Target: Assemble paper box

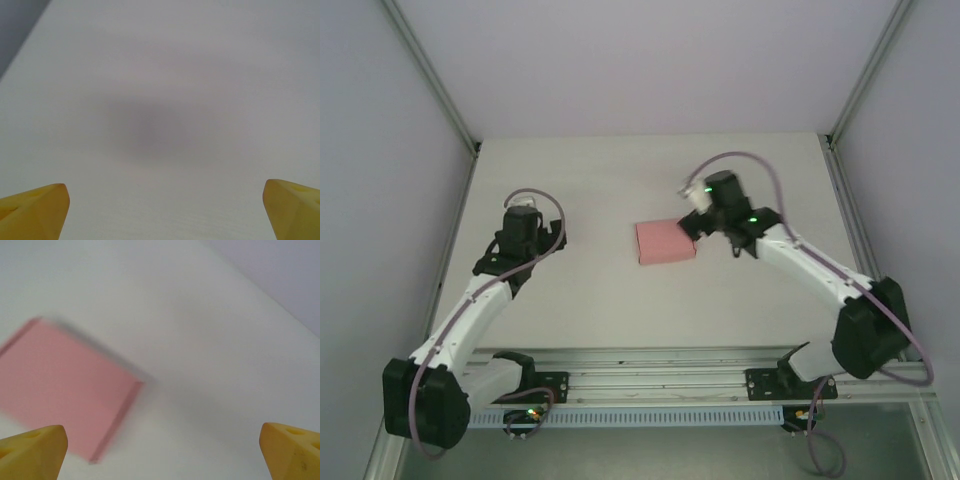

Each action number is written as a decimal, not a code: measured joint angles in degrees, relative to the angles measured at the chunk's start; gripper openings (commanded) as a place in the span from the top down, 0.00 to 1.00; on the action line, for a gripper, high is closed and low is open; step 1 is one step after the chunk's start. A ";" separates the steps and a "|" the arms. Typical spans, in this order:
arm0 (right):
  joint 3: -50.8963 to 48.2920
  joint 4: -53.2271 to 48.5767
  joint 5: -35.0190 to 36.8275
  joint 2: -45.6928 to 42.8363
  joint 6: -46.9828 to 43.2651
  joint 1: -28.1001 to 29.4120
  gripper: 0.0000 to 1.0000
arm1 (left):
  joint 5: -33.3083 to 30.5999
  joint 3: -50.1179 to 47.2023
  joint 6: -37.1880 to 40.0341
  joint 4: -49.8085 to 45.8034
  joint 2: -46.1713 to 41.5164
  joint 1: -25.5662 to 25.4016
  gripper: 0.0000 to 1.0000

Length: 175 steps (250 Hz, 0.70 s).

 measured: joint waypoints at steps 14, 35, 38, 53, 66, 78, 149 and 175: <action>-5.03 3.61 0.81 -3.74 4.28 -4.92 0.00 | -2.99 -1.01 2.43 3.89 2.67 0.52 0.00; -13.68 9.31 1.11 -8.26 8.94 -10.21 0.00 | -5.27 -2.91 6.10 10.36 6.95 1.51 0.00; -14.78 10.10 0.83 -8.63 9.42 -10.78 0.00 | -5.40 -3.41 6.75 11.78 7.67 1.81 0.00; -20.26 14.78 -0.57 -9.94 11.50 -13.86 0.00 | -5.68 -6.05 9.42 18.12 10.23 2.93 0.00; -24.57 19.67 -1.99 -10.19 12.44 -16.26 0.00 | -5.84 -9.14 11.54 24.79 12.22 4.07 0.00; -28.11 24.02 -3.21 -9.79 13.03 -18.45 0.00 | -5.79 -12.28 13.53 31.39 14.34 5.40 0.00; -35.10 41.53 -9.35 -0.96 11.85 -23.39 0.00 | -0.31 -22.88 18.21 63.87 25.86 11.76 0.00; -36.20 46.66 -13.14 -1.18 11.43 -24.06 0.00 | 2.60 -25.64 18.18 68.63 28.20 14.10 0.00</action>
